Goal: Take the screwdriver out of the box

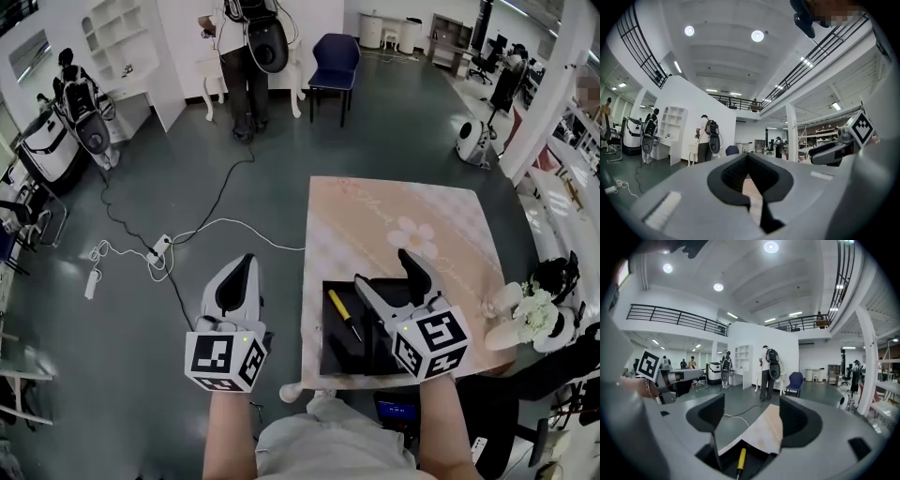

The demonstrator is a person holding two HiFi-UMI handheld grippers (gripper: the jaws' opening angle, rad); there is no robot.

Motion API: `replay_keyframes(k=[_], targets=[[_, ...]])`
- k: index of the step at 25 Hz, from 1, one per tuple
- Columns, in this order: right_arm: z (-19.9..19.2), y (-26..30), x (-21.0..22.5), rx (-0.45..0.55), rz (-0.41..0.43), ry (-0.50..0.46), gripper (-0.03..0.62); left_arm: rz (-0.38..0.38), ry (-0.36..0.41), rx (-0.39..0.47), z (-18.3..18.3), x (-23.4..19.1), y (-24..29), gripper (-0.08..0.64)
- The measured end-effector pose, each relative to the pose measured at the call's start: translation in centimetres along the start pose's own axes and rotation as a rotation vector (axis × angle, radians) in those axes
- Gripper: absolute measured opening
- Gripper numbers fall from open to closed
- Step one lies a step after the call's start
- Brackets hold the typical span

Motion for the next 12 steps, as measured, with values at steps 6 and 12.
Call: replay_keyframes(k=[6,12], targets=[[-0.1,0.3,0.0,-0.019,-0.013,0.016,0.362,-0.016,-0.008,-0.003,0.1,-0.5,0.5,0.005],[-0.5,0.4,-0.6,-0.066,-0.016,0.053,0.360,-0.054,-0.016,-0.013,0.3,-1.4,1.2,0.005]])
Point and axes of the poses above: the fingertips, and each gripper's own axes: y forward along the fingers, x to its right, z out of its top, the point moved 7 cm from there along -y, backward along the fingers, and after that the axes turned 9 degrees about -y, right-handed, at the moved point
